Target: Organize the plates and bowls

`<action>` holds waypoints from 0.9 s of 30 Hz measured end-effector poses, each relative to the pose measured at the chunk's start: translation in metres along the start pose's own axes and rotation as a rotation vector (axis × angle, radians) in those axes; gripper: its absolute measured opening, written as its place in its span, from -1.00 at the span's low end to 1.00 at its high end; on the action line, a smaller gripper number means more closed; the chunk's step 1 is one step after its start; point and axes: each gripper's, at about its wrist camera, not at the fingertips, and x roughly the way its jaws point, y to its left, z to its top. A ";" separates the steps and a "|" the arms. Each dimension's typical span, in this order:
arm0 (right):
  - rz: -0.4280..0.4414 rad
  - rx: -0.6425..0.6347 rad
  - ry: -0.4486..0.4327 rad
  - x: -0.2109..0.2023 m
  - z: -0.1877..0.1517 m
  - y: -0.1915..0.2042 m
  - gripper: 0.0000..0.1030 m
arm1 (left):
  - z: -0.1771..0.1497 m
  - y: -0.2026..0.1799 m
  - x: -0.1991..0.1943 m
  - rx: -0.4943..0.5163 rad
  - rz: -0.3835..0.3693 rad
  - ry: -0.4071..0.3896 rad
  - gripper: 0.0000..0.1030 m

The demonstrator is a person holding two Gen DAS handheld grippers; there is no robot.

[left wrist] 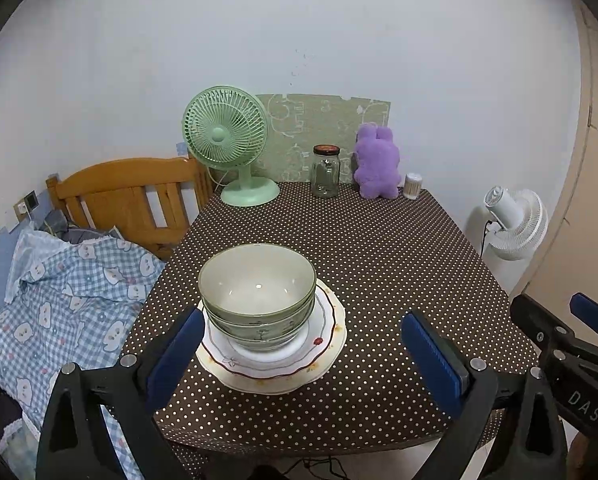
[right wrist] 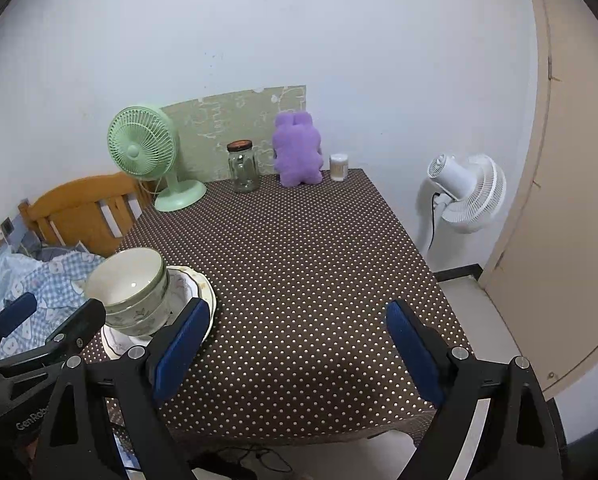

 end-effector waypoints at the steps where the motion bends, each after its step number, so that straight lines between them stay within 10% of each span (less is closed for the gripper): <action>1: 0.000 0.000 0.000 0.000 0.000 0.000 0.78 | 0.000 0.000 0.000 -0.001 0.000 0.000 0.94; 27: -0.003 0.003 0.001 0.001 0.001 -0.002 0.78 | 0.002 0.000 0.003 0.001 0.008 0.001 0.99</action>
